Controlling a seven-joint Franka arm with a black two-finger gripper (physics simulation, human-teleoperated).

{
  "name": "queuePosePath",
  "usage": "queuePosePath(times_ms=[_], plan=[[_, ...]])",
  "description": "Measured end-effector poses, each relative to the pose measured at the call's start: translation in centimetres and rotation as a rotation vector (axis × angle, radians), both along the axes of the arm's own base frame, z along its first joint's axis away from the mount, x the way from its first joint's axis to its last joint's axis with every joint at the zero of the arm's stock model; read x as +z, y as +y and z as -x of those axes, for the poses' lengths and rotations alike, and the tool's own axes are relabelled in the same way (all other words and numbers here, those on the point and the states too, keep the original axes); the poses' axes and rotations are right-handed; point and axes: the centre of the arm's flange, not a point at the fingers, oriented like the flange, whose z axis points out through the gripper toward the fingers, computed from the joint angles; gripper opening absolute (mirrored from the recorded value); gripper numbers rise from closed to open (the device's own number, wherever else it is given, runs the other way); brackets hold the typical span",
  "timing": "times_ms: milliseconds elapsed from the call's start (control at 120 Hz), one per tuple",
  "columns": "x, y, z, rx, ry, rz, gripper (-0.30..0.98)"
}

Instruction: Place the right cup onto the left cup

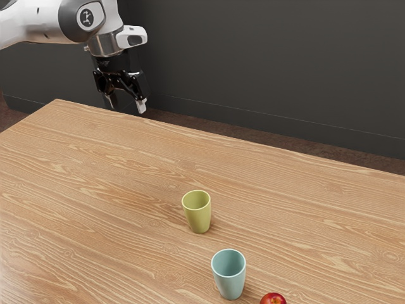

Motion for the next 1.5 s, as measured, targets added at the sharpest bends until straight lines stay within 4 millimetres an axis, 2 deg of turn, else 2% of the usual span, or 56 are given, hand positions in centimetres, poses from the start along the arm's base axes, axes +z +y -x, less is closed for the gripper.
queuePosePath(times_ms=[292,358,467,642,758,883,967,1142,1283,1500], plan=[[0.3,-0.2,0.1,-0.008,-0.002,0.003,0.69],[0.1,-1.4,0.2,-0.03,0.003,0.01,0.69],[-0.5,-4.5,0.9,-0.081,0.016,0.03,0.69],[-4.4,-11.0,3.5,-0.171,0.056,0.038,0.69],[-8.8,-15.1,4.6,-0.215,0.086,0.034,0.69],[-12.3,-18.3,6.2,-0.241,0.094,0.03,0.69],[-13.9,-20.0,6.8,-0.246,0.082,0.031,0.69],[-18.6,-22.1,9.9,-0.219,0.081,0.041,0.69],[-20.4,-23.6,12.1,-0.205,0.08,0.052,0.69],[-22.3,-27.0,13.2,-0.213,0.079,0.072,0.69]])
